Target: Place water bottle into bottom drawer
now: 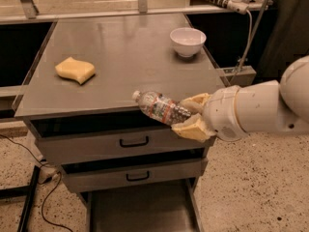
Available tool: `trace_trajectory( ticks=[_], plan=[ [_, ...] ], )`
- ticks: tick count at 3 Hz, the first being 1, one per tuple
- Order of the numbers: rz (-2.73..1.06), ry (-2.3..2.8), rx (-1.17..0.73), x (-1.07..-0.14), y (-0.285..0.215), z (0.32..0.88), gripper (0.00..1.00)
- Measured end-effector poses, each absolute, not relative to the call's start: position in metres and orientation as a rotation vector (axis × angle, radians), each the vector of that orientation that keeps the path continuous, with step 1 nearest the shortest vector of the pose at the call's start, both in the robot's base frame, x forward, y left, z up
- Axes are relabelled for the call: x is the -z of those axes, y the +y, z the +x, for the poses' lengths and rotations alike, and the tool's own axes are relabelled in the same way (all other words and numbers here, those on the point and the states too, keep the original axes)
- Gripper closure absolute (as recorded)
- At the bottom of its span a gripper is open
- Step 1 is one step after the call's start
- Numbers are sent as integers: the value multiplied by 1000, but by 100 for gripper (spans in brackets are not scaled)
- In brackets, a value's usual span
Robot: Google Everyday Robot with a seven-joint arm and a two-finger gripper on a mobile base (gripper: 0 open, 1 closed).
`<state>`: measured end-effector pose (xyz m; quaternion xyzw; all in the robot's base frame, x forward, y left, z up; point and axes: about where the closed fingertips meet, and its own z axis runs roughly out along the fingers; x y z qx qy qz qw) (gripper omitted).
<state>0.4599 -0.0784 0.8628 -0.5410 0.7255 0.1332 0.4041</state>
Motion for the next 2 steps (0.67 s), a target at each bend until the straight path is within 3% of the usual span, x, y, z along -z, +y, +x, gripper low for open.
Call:
trace_trajectory(
  ticks=[2],
  plan=[
    [-1375,1843,-370,-787,-73,428,100]
  ],
)
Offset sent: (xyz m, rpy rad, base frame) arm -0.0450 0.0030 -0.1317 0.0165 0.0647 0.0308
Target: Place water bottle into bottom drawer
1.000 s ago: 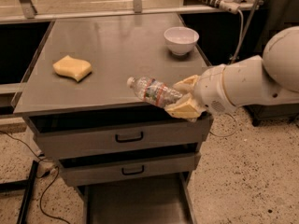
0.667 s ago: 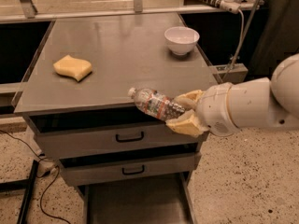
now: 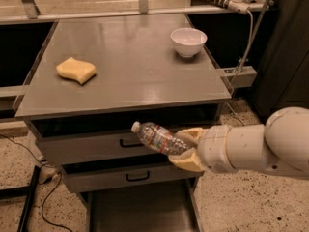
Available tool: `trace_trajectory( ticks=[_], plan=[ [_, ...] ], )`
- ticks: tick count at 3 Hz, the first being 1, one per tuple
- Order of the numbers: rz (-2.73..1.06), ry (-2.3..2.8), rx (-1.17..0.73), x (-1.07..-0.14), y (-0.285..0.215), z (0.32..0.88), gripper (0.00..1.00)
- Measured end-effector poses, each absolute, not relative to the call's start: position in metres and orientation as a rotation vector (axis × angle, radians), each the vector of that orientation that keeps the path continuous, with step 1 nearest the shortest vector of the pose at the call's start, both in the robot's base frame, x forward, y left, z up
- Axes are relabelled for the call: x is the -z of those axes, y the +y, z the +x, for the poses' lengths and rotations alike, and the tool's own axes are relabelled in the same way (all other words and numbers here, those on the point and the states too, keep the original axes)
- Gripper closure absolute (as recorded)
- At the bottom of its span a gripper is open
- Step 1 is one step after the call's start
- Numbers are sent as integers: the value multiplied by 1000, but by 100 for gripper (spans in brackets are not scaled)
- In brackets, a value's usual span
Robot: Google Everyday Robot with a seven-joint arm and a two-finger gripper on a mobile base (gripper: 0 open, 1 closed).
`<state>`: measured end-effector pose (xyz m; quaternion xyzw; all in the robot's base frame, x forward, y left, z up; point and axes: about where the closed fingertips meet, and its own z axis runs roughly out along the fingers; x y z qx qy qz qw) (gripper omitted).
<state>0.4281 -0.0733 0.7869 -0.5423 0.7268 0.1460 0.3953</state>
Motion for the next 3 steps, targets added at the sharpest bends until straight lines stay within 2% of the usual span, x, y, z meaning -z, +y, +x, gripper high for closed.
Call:
trace_trajectory(
  ticks=[1,3],
  plan=[
    [-1417,1823,-439,-747,-73,417,100],
    [-1427,1839,-445,-734,-77,423,100]
  ],
)
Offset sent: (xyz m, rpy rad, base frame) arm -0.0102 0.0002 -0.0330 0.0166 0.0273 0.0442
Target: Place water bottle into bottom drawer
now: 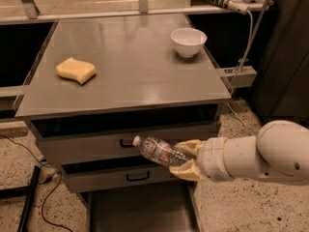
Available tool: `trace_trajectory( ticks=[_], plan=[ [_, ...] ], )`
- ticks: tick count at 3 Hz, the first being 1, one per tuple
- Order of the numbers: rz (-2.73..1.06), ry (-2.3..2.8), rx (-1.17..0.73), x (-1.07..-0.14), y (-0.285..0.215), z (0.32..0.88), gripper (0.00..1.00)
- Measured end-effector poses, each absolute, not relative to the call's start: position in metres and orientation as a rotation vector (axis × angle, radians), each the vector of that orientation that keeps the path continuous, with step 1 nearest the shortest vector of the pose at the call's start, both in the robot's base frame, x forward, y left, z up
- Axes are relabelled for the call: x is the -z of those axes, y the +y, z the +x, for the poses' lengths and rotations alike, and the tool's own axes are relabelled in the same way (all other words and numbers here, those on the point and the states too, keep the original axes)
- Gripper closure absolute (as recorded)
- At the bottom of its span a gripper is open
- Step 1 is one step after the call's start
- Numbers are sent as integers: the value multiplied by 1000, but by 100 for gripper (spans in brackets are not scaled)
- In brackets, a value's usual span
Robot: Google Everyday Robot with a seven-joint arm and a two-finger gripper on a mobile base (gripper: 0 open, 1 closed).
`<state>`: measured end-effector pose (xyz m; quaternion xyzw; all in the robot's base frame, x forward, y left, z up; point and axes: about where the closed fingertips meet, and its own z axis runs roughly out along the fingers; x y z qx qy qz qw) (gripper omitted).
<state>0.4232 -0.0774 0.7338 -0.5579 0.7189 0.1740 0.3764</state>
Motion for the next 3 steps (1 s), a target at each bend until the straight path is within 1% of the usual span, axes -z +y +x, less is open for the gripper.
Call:
trace_trajectory(
  ticks=[1,3],
  plan=[
    [-1426,1864,-442,-722,-88,427,100],
    [-1474,1839,-419,-715,-84,430,100]
  ],
)
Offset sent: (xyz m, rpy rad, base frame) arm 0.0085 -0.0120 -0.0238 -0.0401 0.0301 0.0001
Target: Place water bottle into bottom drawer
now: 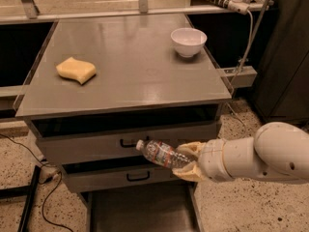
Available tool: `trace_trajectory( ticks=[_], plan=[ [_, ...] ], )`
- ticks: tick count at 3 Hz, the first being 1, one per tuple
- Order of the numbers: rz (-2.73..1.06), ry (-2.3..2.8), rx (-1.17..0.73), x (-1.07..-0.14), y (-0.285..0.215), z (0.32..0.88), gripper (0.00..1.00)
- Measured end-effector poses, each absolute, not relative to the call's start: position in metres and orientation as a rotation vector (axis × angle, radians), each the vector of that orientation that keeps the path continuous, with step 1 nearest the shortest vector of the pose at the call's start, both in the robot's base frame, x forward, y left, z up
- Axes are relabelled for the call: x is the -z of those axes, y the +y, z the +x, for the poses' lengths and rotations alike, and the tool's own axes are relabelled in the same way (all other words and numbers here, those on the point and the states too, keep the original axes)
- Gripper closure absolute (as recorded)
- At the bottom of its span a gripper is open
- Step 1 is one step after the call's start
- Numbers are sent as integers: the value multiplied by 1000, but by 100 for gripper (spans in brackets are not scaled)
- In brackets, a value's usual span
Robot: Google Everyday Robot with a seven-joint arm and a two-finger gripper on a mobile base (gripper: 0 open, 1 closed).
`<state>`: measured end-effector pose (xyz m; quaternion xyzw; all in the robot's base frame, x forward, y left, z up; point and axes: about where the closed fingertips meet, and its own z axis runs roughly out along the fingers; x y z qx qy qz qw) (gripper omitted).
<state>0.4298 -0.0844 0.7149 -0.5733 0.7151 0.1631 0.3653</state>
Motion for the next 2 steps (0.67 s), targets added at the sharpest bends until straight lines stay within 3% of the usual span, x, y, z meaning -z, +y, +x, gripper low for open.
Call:
trace_trajectory(
  ticks=[2],
  plan=[
    [-1456,1854,-437,-650,-93,421,100]
  ],
)
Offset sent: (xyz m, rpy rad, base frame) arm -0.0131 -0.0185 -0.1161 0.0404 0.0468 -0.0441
